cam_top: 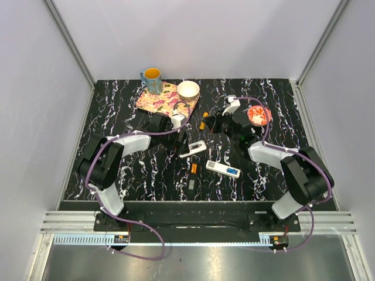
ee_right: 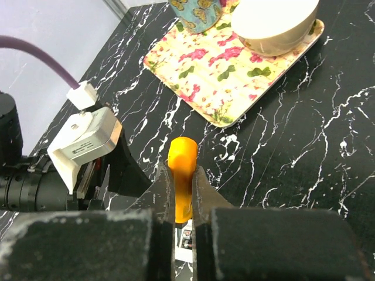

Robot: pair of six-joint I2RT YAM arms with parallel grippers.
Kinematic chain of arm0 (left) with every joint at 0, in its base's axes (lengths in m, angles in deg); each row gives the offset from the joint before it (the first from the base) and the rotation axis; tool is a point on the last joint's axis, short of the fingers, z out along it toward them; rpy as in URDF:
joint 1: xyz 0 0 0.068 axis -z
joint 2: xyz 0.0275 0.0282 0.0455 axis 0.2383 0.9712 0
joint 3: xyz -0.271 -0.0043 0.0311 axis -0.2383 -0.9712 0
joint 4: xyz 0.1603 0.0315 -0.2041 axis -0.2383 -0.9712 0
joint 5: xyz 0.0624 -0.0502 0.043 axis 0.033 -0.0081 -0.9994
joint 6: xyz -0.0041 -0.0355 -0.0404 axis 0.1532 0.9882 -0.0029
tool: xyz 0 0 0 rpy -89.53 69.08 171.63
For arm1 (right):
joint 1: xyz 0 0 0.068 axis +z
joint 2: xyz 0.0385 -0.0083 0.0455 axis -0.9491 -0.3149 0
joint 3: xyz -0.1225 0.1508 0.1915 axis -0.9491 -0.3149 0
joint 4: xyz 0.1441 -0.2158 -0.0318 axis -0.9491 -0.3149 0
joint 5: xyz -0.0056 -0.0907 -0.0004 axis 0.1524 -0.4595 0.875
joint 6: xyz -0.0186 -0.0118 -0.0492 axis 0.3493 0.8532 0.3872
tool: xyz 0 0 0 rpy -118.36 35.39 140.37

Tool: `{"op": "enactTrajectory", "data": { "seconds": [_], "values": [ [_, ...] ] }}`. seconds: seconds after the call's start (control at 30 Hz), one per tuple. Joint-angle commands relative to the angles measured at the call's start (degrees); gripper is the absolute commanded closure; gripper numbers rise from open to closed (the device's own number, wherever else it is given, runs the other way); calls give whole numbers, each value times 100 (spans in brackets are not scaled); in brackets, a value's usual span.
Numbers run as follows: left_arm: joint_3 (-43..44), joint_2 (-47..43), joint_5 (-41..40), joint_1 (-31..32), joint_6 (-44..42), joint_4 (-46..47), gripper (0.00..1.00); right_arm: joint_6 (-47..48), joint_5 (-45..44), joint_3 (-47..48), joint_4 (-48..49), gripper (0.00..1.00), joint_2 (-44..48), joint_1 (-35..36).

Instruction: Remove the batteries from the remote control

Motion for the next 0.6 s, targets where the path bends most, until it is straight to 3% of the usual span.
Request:
{"op": "enactTrajectory", "data": {
  "seconds": [0.0,0.3,0.57],
  "values": [
    [-213,-117,298,39,261,386,7,114,-328,122,235,100,81,23],
    [-556,-205,-282,461,831,500,9,114,-469,16,33,100,221,23],
    [-758,-267,121,812,1851,1211,12,263,-828,-177,-257,100,563,5]
  ]
}}
